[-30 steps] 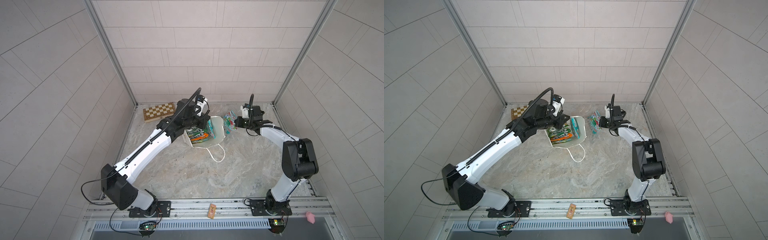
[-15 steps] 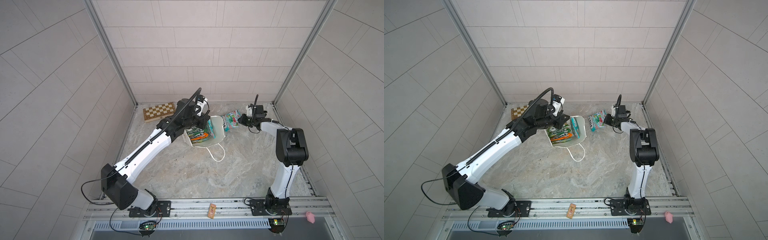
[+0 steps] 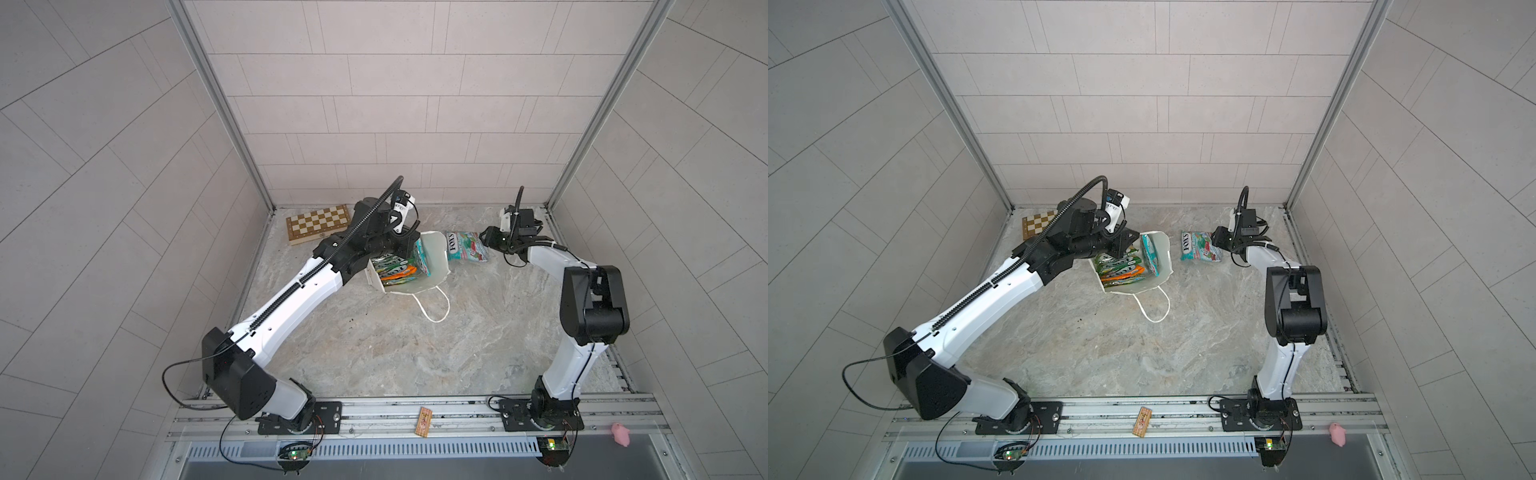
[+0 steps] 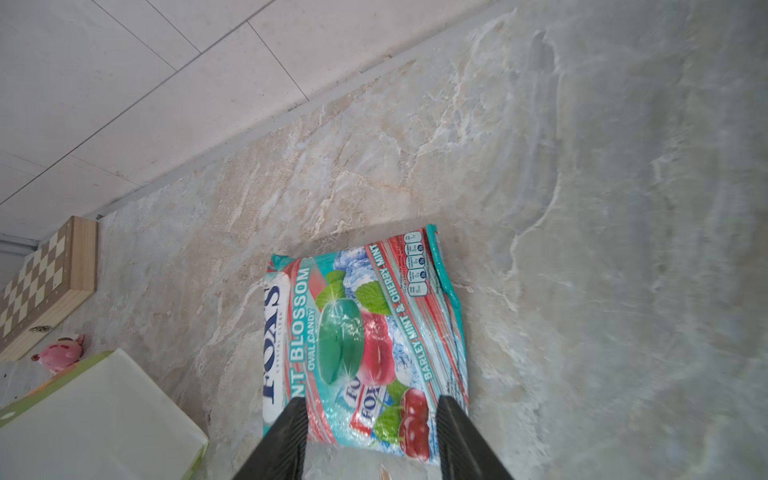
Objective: Take the snacks out of the paper bag
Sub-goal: 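Lower the teal packet onto the table beside the bag and release, then move the right gripper back over the bag opening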
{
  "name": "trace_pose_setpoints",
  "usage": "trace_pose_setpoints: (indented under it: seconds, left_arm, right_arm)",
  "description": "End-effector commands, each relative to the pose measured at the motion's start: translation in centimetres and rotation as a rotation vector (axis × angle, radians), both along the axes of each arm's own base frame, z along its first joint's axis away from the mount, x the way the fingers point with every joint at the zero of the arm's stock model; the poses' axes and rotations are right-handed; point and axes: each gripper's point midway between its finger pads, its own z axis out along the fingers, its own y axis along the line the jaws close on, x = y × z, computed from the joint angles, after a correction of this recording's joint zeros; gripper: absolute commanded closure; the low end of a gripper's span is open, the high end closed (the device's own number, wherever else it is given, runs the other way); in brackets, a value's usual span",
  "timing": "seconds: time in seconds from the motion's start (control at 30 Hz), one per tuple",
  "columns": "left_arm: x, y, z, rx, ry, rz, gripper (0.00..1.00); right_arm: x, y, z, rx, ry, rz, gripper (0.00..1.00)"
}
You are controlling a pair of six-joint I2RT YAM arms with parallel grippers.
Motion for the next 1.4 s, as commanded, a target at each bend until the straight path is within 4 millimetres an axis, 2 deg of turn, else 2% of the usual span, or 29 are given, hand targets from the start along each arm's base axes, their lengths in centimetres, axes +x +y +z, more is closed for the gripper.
trace_pose_setpoints:
  seconds: [0.0, 0.1, 0.33, 0.4, 0.57, 0.67, 0.77, 0.97, 1.13, 1.37]
  left_arm:
    - [-0.9, 0.0, 1.3, -0.013, -0.030, -0.021, 1.00]
    - [-0.9, 0.0, 1.2, -0.012, -0.028, -0.020, 1.00]
    - [-0.9, 0.0, 1.3, -0.016, -0.026, -0.019, 1.00]
    - [-1.0, 0.0, 1.3, -0.019, -0.023, -0.021, 1.00]
    - [-1.0, -0.1, 1.4, -0.019, -0.024, -0.022, 1.00]
    - [-1.0, -0.1, 1.4, -0.019, -0.026, -0.021, 1.00]
    - [-1.0, -0.1, 1.4, -0.019, -0.025, -0.021, 1.00]
    - [-1.0, 0.1, 1.6, -0.021, -0.029, -0.017, 1.00]
    - [-1.0, 0.1, 1.6, -0.021, -0.030, -0.014, 1.00]
    - [-1.1, 0.2, 1.9, -0.025, -0.034, -0.012, 1.00]
  right_arm:
    - [-1.5, -1.0, 3.5, -0.069, -0.074, -0.028, 0.46]
    - [-3.3, -0.4, 4.9, -0.073, -0.107, -0.006, 0.45]
    - [-7.9, 3.6, 10.1, 0.041, -0.248, 0.112, 0.46]
    - [-9.2, 5.2, 11.6, 0.055, -0.278, 0.155, 0.46]
    - [-12.8, 11.7, 14.3, 0.096, -0.353, 0.350, 0.47]
    - [-14.9, 14.9, 15.3, 0.048, -0.373, 0.451, 0.48]
    - [-16.9, 18.0, 15.7, 0.021, -0.399, 0.555, 0.49]
    - [-18.7, 21.8, 15.4, -0.026, -0.393, 0.675, 0.53]
    - [-18.6, 24.3, 14.1, -0.044, -0.355, 0.723, 0.57]
    - [-17.7, 26.7, 11.7, -0.079, -0.301, 0.743, 0.63]
